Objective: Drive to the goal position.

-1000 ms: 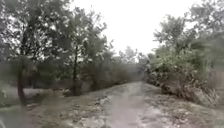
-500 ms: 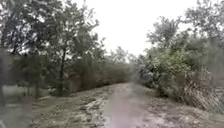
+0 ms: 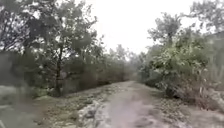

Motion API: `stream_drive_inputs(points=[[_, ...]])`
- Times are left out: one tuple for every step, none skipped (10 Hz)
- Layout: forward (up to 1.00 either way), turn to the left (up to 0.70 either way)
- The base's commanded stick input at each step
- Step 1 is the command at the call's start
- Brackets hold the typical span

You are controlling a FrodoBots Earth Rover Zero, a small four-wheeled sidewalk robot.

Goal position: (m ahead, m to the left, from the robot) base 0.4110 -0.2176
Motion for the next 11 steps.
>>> stream_drive_inputs(points=[[0.7,0.04],[0.7,0.04],[0.7,0.04],[0.7,0.04],[0.7,0.04],[0.7,0.04],[0.7,0.04],[0.7,0.04],[0.7,0.04],[0.7,0.04],[0.7,0.04]])
